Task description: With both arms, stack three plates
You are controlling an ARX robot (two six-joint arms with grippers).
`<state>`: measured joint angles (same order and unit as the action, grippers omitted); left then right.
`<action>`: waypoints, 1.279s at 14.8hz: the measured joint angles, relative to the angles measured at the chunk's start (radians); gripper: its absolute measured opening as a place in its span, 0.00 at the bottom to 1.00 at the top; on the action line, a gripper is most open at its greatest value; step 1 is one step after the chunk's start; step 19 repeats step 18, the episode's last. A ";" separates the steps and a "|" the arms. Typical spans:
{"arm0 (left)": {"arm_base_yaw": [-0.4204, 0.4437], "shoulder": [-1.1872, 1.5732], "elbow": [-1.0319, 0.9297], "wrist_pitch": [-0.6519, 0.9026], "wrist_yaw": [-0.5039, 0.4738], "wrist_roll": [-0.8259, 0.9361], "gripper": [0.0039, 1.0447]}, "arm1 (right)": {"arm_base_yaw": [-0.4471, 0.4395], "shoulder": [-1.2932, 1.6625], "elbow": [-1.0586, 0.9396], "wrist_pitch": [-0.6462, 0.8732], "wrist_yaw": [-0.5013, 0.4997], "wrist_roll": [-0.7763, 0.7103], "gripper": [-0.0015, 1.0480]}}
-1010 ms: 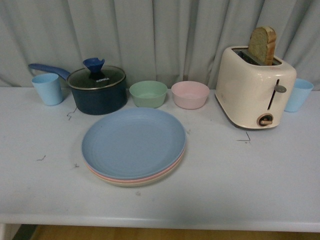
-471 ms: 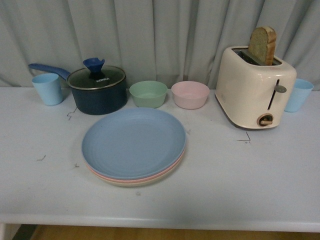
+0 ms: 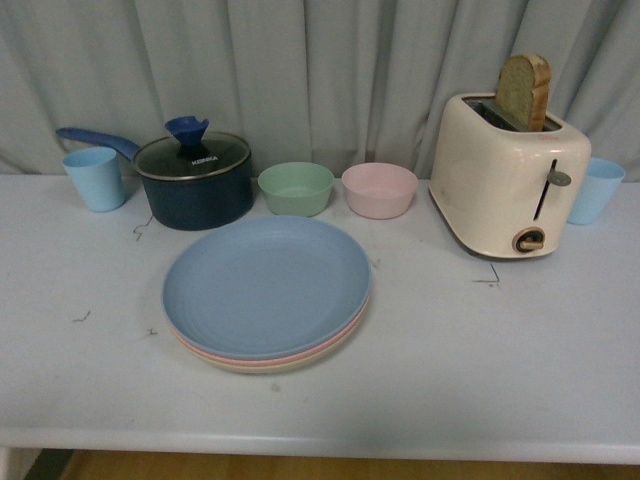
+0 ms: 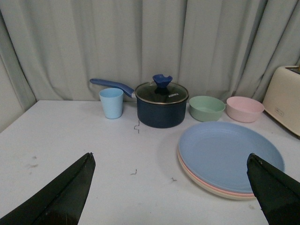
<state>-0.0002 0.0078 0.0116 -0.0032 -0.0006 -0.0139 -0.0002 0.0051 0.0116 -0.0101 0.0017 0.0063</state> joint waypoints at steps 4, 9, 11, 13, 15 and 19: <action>0.000 0.000 0.000 0.000 0.000 0.000 0.94 | 0.000 -0.001 0.000 0.006 0.000 0.000 0.26; 0.000 0.000 0.000 0.000 0.000 0.000 0.94 | 0.000 -0.001 0.000 0.006 0.000 0.000 0.85; 0.000 0.000 0.000 0.000 0.000 0.000 0.94 | 0.000 -0.001 0.000 0.006 0.000 0.000 0.93; 0.000 0.000 0.000 0.000 0.000 0.000 0.94 | 0.000 -0.001 0.000 0.006 0.000 0.000 0.94; 0.000 0.000 0.000 0.000 0.000 0.000 0.94 | 0.000 -0.001 0.000 0.007 0.000 0.000 0.94; 0.000 0.000 0.000 0.000 0.000 0.000 0.94 | 0.000 -0.001 0.000 0.006 0.000 0.000 0.94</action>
